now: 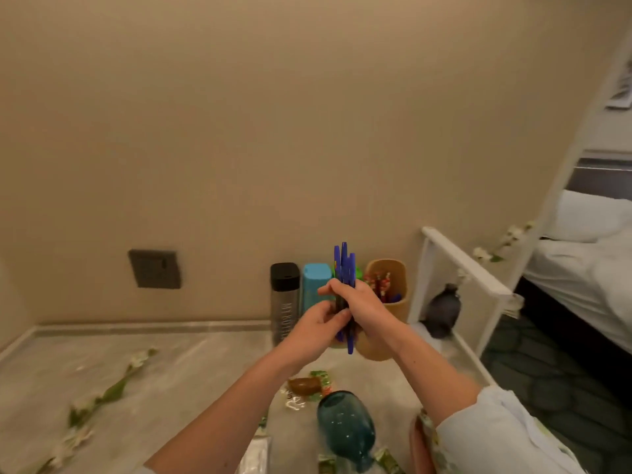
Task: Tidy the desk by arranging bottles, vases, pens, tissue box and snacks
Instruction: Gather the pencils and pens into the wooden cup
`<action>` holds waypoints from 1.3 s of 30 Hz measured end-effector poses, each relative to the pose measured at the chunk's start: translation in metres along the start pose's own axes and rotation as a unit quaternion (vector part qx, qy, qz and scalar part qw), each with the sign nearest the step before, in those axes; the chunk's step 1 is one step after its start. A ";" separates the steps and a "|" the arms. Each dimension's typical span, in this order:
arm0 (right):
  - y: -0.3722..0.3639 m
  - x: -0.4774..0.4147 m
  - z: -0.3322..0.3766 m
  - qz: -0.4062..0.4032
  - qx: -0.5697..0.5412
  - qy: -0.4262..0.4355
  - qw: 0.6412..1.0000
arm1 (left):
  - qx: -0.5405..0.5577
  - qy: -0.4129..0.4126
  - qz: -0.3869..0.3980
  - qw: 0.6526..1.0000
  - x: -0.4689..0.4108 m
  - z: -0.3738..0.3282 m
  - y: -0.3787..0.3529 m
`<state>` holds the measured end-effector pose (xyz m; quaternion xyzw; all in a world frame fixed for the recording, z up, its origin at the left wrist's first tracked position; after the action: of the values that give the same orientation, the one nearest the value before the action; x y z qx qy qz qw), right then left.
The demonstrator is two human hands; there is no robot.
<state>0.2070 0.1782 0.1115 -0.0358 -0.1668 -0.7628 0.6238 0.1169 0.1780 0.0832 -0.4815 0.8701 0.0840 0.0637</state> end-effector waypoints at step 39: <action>0.135 -0.094 -0.048 -0.316 0.354 0.007 0.880 | -0.244 -0.243 0.040 0.938 -0.146 -0.002 -0.051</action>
<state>0.3647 0.2297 0.0695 0.2475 -0.4239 -0.8095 0.3221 0.2371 0.2718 0.1094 -0.4116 0.7996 0.4109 0.1498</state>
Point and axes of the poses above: each hand's wrist, its own x-axis away from the middle knuckle, its own y-axis out of the back of the hand, z = x × y, the point moved 6 cm from there along -x, towards the middle knuckle, and after that the axes turned 12 degrees about -y, right-handed, at the moved point
